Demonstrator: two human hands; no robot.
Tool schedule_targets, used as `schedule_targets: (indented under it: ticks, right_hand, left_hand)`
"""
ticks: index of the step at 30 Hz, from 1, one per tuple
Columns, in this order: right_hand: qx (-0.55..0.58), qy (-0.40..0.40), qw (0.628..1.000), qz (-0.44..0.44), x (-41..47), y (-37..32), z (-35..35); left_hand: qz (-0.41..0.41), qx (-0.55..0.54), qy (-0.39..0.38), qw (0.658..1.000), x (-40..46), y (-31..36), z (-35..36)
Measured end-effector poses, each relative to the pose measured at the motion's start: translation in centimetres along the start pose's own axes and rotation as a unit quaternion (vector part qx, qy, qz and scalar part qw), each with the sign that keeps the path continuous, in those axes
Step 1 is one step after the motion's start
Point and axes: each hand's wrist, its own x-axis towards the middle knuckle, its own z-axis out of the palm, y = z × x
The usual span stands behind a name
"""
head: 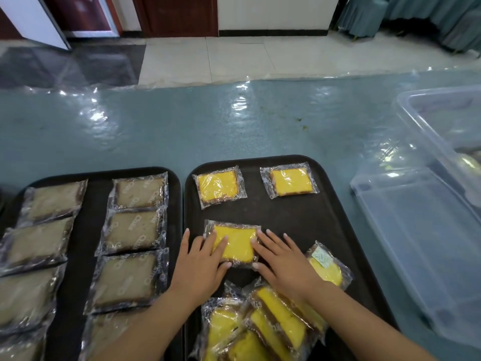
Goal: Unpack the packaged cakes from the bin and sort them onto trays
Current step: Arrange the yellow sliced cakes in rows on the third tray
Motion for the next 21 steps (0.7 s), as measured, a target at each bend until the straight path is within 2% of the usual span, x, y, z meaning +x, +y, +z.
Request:
schedule_targets:
  ticks: [3,10,17,21]
  right_hand:
    - [0.011,-0.020,1.000,0.011,1.2,-1.2,-0.2]
    - [0.008,-0.022,0.999,0.026,4.7,-1.5,0.5]
    - [-0.021,0.019,0.999,0.018,6.2,-0.1,0.0]
    - [-0.033,0.071,0.993,0.091,6.8,3.2,-1.2]
  left_hand:
    - [-0.019,0.010,0.016,1.000,1.1,0.4,-0.3]
    - [-0.046,-0.044,0.049,0.997,4.1,-0.4,-0.3]
    - [-0.066,-0.026,0.020,0.997,6.8,-2.0,0.1]
    - [-0.038,-0.052,0.022,0.998,8.3,-1.5,-0.1]
